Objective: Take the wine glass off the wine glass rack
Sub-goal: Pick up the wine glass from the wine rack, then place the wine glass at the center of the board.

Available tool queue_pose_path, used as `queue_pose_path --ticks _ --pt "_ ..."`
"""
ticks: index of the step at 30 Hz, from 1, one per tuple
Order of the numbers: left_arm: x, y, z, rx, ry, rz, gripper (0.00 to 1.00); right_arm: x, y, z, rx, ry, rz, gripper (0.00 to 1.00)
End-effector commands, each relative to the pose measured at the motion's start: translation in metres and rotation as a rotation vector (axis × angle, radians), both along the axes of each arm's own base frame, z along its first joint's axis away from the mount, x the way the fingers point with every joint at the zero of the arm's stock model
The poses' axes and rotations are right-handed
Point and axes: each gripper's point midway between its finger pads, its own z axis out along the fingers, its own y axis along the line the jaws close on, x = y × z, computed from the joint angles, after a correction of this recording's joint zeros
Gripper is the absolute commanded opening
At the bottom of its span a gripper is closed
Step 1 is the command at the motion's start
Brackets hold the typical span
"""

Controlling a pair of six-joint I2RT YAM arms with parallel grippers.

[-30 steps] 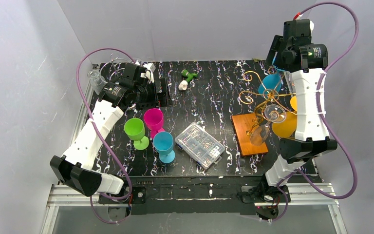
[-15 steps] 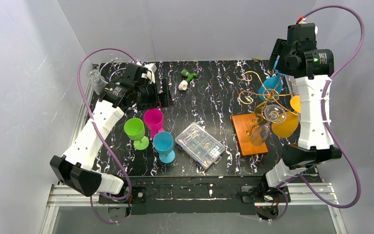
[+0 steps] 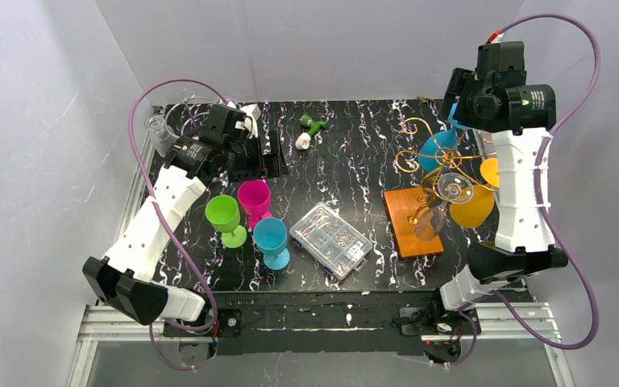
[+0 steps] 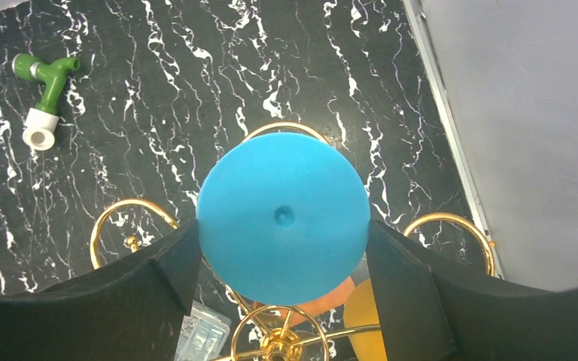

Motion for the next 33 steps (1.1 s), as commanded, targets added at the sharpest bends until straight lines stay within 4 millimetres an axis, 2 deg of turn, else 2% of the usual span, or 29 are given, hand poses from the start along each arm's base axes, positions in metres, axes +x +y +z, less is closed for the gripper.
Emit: queue_pose_path --ticks 1,9,13,22,33 --pt "0.000 -0.003 0.011 -0.013 -0.023 -0.015 0.98 -0.013 0.005 0.022 0.043 -0.074 0.028 0.46" --pt "0.000 -0.004 0.014 -0.017 -0.028 -0.010 0.98 -0.010 0.019 0.029 0.095 -0.102 0.087 0.45" --pt "0.001 -0.004 0.017 -0.020 -0.034 -0.007 0.98 -0.003 0.026 0.038 0.121 -0.138 0.102 0.45" --pt "0.004 -0.010 0.021 -0.042 -0.038 -0.006 0.98 0.019 0.042 0.045 0.158 -0.183 0.129 0.44" --pt "0.017 -0.045 0.044 -0.201 -0.021 -0.034 0.98 0.046 0.061 0.061 0.236 -0.274 0.151 0.44"
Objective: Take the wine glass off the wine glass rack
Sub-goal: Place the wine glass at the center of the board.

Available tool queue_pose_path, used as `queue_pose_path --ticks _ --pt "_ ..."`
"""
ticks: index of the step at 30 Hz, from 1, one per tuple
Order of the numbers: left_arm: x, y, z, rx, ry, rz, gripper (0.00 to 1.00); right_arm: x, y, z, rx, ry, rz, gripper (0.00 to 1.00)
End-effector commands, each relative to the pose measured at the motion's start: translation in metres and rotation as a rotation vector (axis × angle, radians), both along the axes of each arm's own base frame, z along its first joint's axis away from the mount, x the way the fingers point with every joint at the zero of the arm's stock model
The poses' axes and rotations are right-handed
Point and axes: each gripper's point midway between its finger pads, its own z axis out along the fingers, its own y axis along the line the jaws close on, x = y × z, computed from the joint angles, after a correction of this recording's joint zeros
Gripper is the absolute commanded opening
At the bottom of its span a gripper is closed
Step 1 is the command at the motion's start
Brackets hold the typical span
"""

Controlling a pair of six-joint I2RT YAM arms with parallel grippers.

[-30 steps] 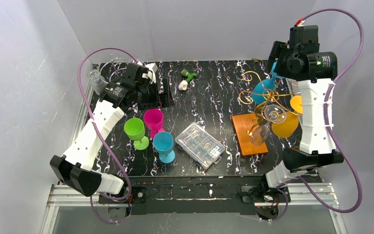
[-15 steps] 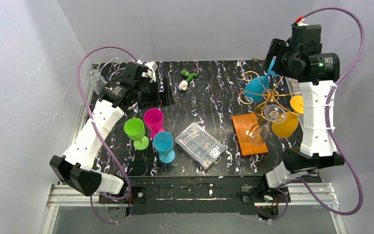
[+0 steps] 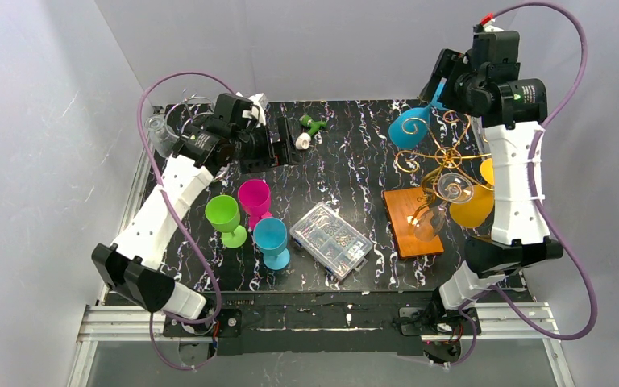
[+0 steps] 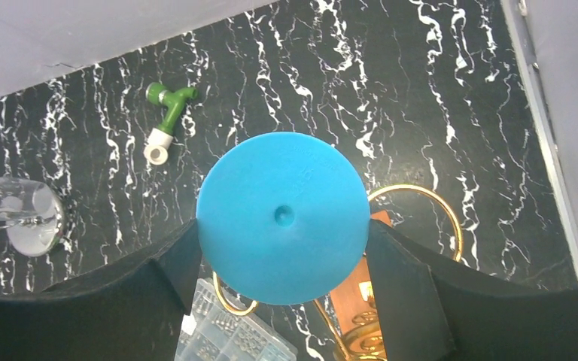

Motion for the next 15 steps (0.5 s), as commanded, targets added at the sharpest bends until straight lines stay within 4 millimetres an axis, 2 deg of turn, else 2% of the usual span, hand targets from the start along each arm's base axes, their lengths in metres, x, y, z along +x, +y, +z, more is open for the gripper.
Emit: queue_pose_path --ticks 1,7,9,15 --pt "0.005 -0.021 0.030 -0.118 -0.030 -0.023 0.98 0.016 0.016 0.038 0.085 -0.147 0.025 0.44" --pt "0.020 -0.043 0.054 -0.237 -0.060 -0.030 0.98 0.023 0.038 0.056 0.204 -0.200 0.081 0.45" --pt "0.026 -0.050 0.062 -0.281 -0.073 -0.037 0.98 0.021 0.053 0.063 0.275 -0.210 0.142 0.45" --pt "0.037 -0.068 0.098 -0.416 -0.148 -0.078 0.98 0.014 0.082 0.082 0.453 -0.237 0.243 0.45"
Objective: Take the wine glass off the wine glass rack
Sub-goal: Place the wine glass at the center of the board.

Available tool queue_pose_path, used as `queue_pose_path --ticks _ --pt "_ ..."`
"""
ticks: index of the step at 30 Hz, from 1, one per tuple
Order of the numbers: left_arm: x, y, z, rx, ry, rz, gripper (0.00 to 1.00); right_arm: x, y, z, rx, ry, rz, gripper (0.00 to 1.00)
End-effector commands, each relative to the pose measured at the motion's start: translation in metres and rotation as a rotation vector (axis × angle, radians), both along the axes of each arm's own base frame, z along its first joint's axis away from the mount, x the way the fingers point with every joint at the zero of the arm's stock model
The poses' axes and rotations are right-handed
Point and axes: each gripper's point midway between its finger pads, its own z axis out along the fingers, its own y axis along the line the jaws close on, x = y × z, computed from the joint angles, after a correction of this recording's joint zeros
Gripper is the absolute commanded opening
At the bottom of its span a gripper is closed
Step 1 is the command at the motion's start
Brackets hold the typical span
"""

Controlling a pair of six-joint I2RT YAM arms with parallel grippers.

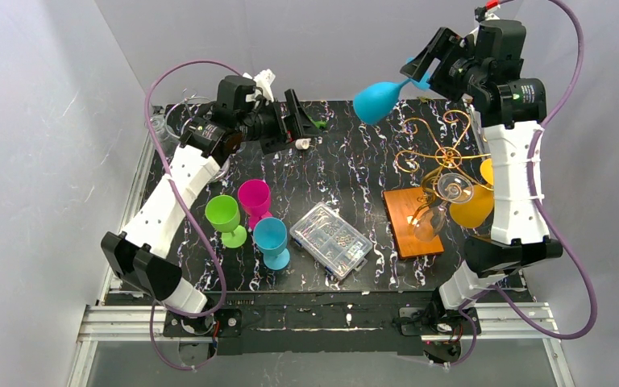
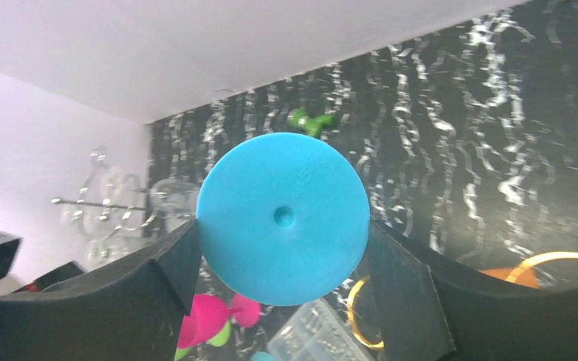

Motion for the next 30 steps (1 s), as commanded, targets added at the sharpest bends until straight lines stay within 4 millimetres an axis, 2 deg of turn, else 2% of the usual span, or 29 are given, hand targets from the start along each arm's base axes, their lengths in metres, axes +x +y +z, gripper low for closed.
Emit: queue_pose_path --ticks 1,9,17,24,30 --pt "0.005 -0.017 0.054 -0.168 -0.108 -0.050 0.98 -0.006 0.033 0.043 0.191 -0.114 0.122 0.45" --pt "0.011 -0.023 0.087 -0.377 -0.127 -0.108 0.91 -0.015 0.061 0.058 0.364 -0.121 0.255 0.45" --pt "0.017 -0.018 0.088 -0.439 -0.101 -0.116 0.76 -0.020 0.072 0.068 0.436 -0.130 0.315 0.45" --pt "0.021 -0.018 0.103 -0.499 -0.154 -0.161 0.69 -0.026 0.078 0.067 0.451 -0.116 0.364 0.45" --pt "0.023 -0.021 0.102 -0.511 -0.159 -0.187 0.64 -0.032 0.085 0.067 0.487 -0.106 0.421 0.46"
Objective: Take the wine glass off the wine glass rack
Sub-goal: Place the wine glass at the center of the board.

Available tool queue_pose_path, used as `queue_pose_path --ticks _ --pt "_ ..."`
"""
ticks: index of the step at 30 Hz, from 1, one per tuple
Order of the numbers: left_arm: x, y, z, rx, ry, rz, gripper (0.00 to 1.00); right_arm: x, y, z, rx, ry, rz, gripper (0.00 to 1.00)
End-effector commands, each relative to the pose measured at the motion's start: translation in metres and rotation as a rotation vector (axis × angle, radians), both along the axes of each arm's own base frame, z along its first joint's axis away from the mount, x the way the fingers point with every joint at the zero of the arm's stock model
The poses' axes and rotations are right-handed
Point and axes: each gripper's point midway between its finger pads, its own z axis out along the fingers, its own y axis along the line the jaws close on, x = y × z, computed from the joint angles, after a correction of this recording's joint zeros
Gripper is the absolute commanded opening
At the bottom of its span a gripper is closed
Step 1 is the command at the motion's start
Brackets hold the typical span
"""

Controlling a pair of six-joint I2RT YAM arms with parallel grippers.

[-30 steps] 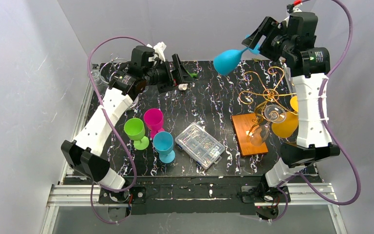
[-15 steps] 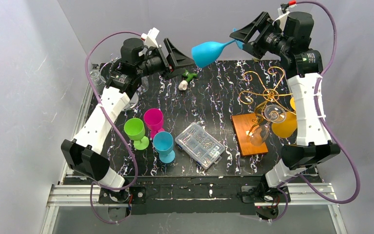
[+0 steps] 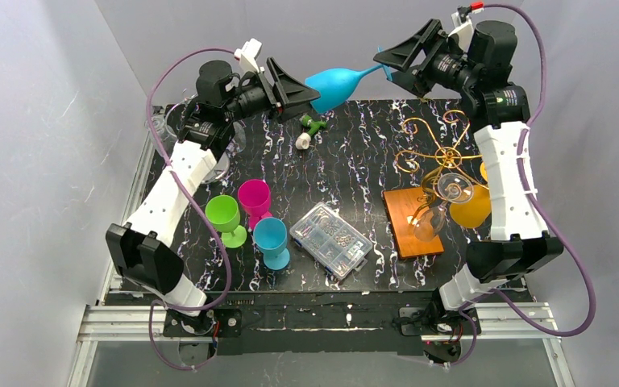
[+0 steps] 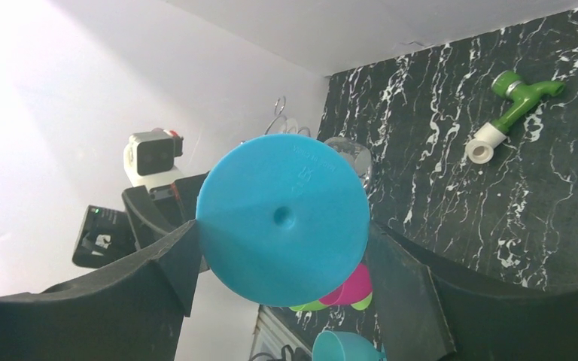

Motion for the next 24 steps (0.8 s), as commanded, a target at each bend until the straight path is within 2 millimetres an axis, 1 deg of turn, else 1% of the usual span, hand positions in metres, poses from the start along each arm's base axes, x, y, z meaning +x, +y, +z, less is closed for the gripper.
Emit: queue_pose_path --ticks 1,3,6,8,12,17,18,21,22,23,24 --pt "-0.006 -0.001 0.010 -0.026 -0.052 -0.050 0.64 -0.024 0.009 0.031 0.059 -0.097 0.082 0.46" --pt "-0.009 -0.001 0.014 -0.033 -0.070 -0.061 0.64 -0.027 0.012 0.033 0.075 -0.098 0.103 0.46" --pt "-0.017 0.000 0.028 -0.065 -0.127 -0.073 0.63 -0.032 0.014 0.032 0.084 -0.103 0.126 0.46" --pt "-0.023 0.002 0.037 -0.087 -0.145 -0.080 0.61 -0.034 0.014 0.029 0.086 -0.097 0.136 0.46" --pt "-0.031 0.003 0.049 -0.134 -0.154 -0.099 0.48 -0.035 0.017 0.028 0.105 -0.092 0.159 0.46" --pt "-0.037 0.005 0.053 -0.158 -0.157 -0.094 0.32 -0.040 0.019 0.029 0.123 -0.096 0.183 0.46" --pt "-0.039 0.006 0.054 -0.161 -0.162 -0.088 0.27 -0.041 0.019 0.029 0.126 -0.095 0.186 0.46" --pt "-0.043 0.010 0.059 -0.172 -0.181 -0.067 0.07 -0.041 0.020 0.028 0.132 -0.098 0.190 0.47" --pt "-0.045 0.011 0.060 -0.172 -0.188 -0.063 0.01 -0.040 0.020 0.027 0.133 -0.100 0.184 0.49" --pt "-0.048 0.012 0.062 -0.169 -0.206 -0.056 0.00 -0.038 0.019 0.026 0.130 -0.107 0.173 0.55" --pt "-0.050 0.014 0.063 -0.168 -0.219 -0.046 0.00 -0.037 0.018 0.026 0.125 -0.115 0.155 0.64"
